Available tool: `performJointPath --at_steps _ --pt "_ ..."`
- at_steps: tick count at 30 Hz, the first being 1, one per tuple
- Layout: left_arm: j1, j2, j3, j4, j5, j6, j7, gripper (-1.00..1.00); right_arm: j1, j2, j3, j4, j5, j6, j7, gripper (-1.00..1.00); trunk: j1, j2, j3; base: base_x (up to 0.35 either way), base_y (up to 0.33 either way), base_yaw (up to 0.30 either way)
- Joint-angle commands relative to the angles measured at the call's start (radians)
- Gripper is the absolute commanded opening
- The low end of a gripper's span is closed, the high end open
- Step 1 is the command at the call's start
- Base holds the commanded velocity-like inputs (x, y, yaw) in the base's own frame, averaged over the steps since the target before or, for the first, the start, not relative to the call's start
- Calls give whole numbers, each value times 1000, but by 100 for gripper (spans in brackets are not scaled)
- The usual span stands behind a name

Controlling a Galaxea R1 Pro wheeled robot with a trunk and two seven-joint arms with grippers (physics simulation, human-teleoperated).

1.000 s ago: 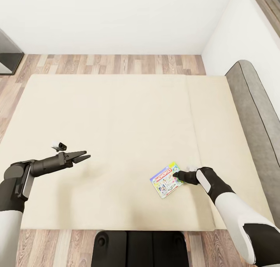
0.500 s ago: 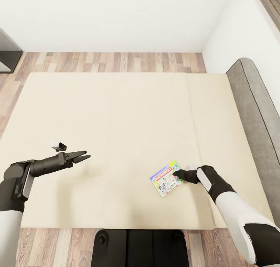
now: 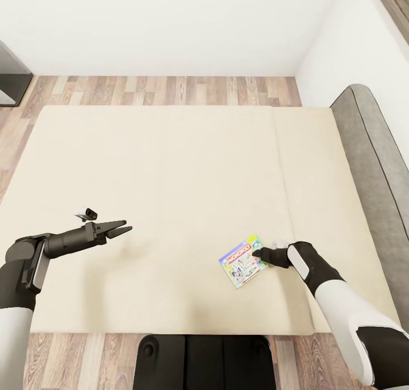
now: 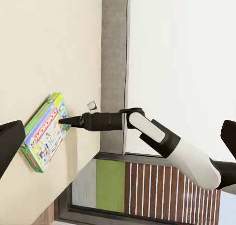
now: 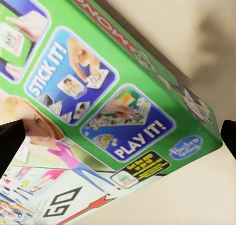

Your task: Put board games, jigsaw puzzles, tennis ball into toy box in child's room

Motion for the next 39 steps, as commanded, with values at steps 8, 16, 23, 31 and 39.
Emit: performJointPath --at_steps 8,16,23,31,39 --pt "-1 0 0 1 -1 10 -4 100 1 12 -2 19 30 -26 19 100 2 0 -1 0 0 0" --pt "-1 0 0 1 -1 10 -4 100 1 20 -4 15 29 -24 22 100 2 0 -1 0 0 0" --pt "-1 0 0 1 -1 11 -4 100 0 21 -5 14 29 -23 22 100 2 0 3 0 0 -23" --pt "-1 0 0 1 -1 10 -4 100 0 20 -4 14 29 -23 22 100 2 0 9 0 0 -35" --pt "-1 0 0 1 -1 10 -4 100 0 20 -4 14 29 -23 22 100 2 0 9 0 0 -4"
